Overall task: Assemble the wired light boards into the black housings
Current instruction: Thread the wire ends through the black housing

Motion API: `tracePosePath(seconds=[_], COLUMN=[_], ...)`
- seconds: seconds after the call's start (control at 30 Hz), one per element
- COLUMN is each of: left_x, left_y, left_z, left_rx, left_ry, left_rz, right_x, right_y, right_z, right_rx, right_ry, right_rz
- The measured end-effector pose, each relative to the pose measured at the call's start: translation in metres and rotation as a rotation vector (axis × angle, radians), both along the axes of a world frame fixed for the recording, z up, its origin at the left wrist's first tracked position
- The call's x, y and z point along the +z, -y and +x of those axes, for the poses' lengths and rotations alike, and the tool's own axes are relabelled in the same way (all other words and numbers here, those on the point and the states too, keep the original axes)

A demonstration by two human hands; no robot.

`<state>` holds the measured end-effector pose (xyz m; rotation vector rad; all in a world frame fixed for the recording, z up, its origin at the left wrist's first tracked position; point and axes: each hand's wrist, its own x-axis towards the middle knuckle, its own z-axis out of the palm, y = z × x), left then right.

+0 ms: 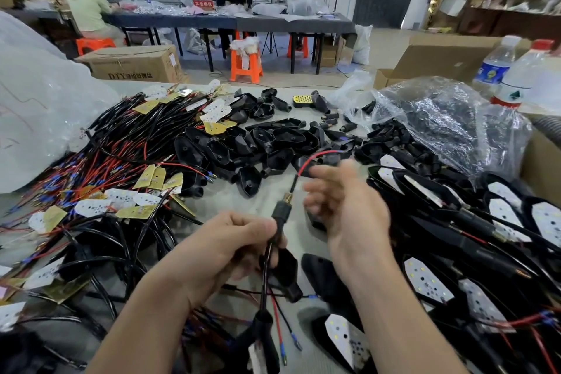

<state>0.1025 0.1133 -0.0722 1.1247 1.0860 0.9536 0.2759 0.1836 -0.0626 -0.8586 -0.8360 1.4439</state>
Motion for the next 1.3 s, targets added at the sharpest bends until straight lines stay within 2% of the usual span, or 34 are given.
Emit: tracePosePath(seconds=[0.1, 0.23, 0.33, 0.53, 0.67, 0.73, 0.8, 0.9, 0.97, 1.03, 1.13, 1.2, 1.3], left_x=[-0.003, 0.001, 0.000, 0.004, 0.003, 0.003, 0.002, 0.001, 0.000, -0.001, -0.006, -0.010, -0.012], left_y=[-0.003, 0.000, -0.001, 0.003, 0.003, 0.002, 0.000, -0.001, -0.002, -0.004, -0.007, -0.008, -0.008], left_z=[0.002, 0.007, 0.007, 0.004, 0.000, 0.001, 0.002, 0.004, 0.006, 0.007, 0.006, 0.003, 0.002], left_rx=[0.019, -0.054, -0.096, -0.299, -0.189, -0.036, 0.069, 0.120, 0.146, 0.162, 0.217, 0.160, 0.120], left_ry=[-0.017, -0.069, -0.164, -0.152, -0.054, -0.026, -0.002, -0.001, 0.023, 0.045, 0.086, 0.073, -0.043], left_rz=[0.026, 0.010, 0.019, -0.033, -0.109, -0.109, -0.102, -0.061, -0.043, -0.042, -0.065, -0.022, 0.031], right_x=[-0.003, 0.000, 0.001, 0.001, 0.002, 0.002, -0.002, -0.011, -0.014, -0.013, -0.010, -0.009, -0.007], right_y=[0.012, 0.009, 0.000, -0.008, -0.010, -0.010, -0.009, -0.002, 0.002, 0.003, 0.003, 0.002, 0.001], right_z=[-0.012, -0.008, -0.001, 0.008, 0.012, 0.011, 0.007, -0.002, -0.004, -0.003, -0.004, -0.002, 0.000], right_rx=[0.215, 0.271, 0.112, -0.187, -0.240, -0.176, -0.060, 0.240, 0.412, 0.494, 0.371, 0.241, 0.156], right_ry=[0.158, 0.108, 0.029, -0.044, -0.121, -0.149, -0.034, 0.209, 0.242, 0.262, 0.228, 0.169, 0.154], right_rz=[0.051, 0.032, 0.058, 0.120, 0.127, 0.075, 0.018, -0.022, -0.015, 0.044, 0.110, 0.112, 0.124])
